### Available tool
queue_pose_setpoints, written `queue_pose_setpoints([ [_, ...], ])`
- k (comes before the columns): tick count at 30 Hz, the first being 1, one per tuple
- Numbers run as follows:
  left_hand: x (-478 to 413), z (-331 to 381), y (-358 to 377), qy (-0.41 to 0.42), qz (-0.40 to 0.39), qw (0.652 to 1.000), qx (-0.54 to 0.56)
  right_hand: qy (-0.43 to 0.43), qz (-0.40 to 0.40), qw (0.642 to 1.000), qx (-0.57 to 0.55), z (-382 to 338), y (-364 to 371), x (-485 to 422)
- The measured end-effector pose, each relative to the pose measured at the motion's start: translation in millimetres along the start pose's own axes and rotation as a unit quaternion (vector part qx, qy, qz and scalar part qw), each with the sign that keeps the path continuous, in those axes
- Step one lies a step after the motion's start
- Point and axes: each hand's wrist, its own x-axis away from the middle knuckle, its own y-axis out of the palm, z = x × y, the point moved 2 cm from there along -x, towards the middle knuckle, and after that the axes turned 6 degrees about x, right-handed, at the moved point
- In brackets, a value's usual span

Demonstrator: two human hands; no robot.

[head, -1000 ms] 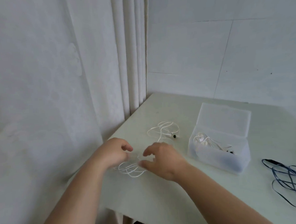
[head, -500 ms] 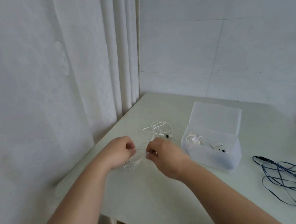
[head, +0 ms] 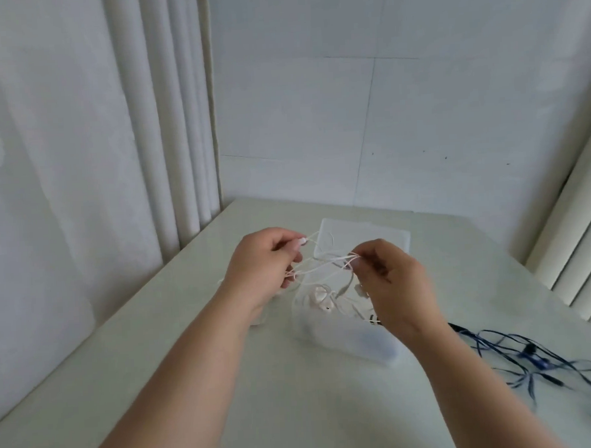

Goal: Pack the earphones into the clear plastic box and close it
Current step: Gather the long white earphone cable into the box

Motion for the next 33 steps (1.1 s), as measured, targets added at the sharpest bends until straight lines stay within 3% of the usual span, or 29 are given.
queue_pose_setpoints([
  [8,-6.8,-19.4,38.1,-0.052,-0.013,0.98,0.194,0.079,-0.006,0.968,-0.238,25.2,-16.7,2.1],
  [12,-4.4,-24.2,35.0,-0.034,0.005,0.98,0.198,0.064,-0.073,0.966,-0.24,32.0,-20.8,0.1],
  [16,-0.1,-27.8,29.7,-0.029,-0.013,0.985,0.17,0.04,-0.177,0.971,-0.159,26.9,-21.0,4.9],
  [19,3.5,-31.1,28.9,-0.046,-0.056,0.993,0.092,0.019,-0.213,0.975,0.055,19.7,-19.0,11.4],
  [22,3.7,-33.5,27.9,-0.064,-0.083,0.992,0.069,-0.014,-0.226,0.941,0.249,15.6,-13.4,16.0],
  [27,3.8,-34.4,28.9,-0.053,-0.091,0.994,0.037,-0.041,-0.197,0.921,0.333,15.1,-10.1,13.7],
  [33,2.6,-39.2,33.9,0.002,-0.062,0.997,-0.04,-0.037,-0.162,0.926,0.339,19.7,-3.8,11.8],
])
